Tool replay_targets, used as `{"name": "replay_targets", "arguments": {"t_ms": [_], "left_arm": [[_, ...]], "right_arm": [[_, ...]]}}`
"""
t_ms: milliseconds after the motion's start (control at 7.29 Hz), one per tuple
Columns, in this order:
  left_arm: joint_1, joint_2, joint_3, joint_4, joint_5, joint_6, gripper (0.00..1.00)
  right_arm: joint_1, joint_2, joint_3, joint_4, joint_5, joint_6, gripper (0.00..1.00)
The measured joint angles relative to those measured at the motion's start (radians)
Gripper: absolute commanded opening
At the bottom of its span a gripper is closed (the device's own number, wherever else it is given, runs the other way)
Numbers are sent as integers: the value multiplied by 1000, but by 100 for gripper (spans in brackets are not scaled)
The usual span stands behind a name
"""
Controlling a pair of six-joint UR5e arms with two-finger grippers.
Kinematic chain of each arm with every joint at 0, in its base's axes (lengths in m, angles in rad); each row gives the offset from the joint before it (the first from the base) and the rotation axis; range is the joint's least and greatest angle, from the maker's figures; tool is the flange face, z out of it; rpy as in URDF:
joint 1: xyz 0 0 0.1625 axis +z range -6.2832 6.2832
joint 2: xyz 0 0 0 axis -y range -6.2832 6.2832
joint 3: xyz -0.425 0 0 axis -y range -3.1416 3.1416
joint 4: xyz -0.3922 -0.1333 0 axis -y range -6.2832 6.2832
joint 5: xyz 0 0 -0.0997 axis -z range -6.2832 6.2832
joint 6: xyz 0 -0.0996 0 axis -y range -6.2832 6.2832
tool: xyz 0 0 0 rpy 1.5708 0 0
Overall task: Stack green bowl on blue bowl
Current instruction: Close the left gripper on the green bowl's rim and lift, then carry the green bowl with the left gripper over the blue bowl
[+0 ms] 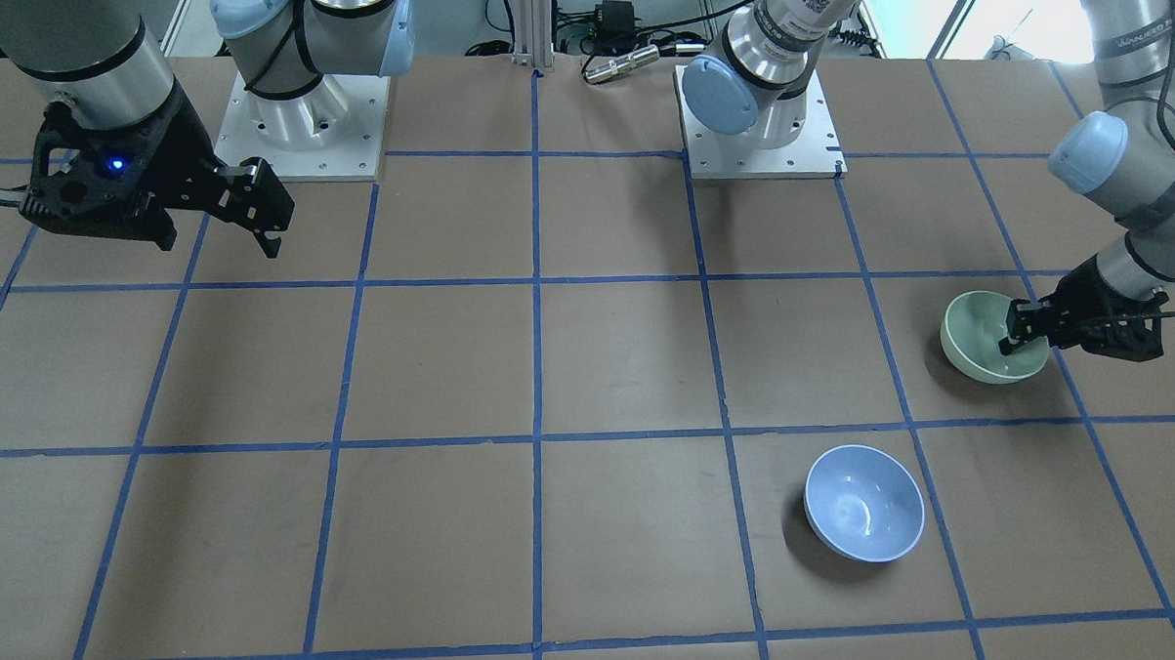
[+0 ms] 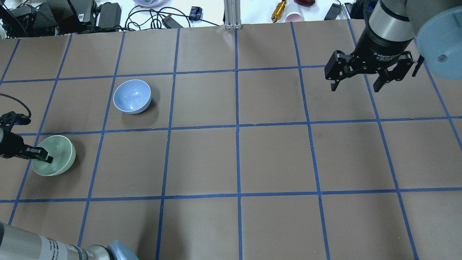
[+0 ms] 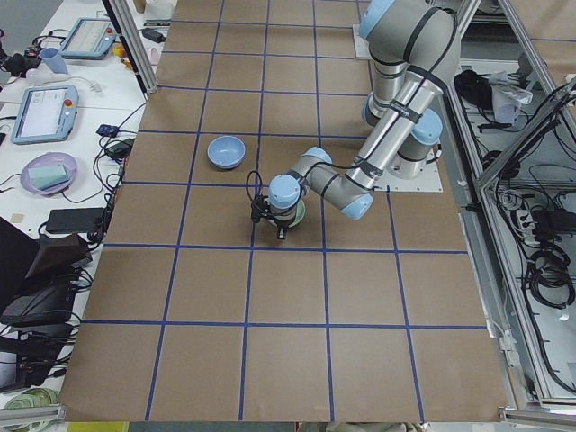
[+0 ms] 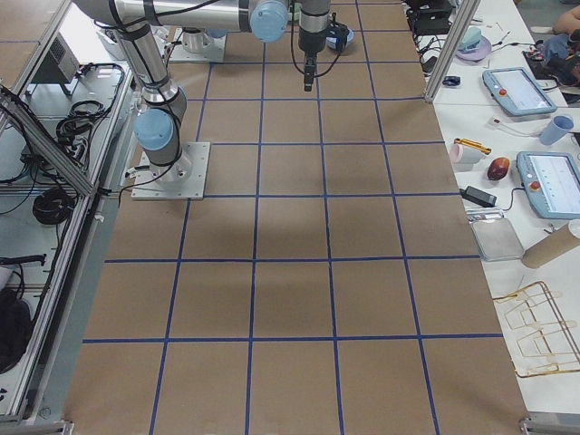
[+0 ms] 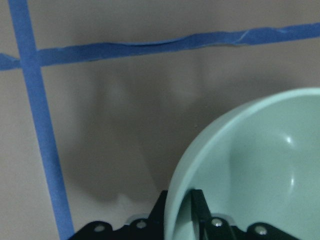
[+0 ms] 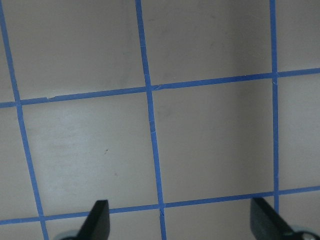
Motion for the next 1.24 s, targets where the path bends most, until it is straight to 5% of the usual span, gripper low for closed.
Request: {"name": "replay_targets", "arguments": {"t_ms": [549, 1235], "left_arm": [[0, 29, 20, -26, 5, -6, 1], [-12, 62, 169, -264, -26, -42, 2]], "right_arm": [[0, 0, 0, 0, 0, 0, 100], [0, 0, 0, 0, 0, 0, 100]]}}
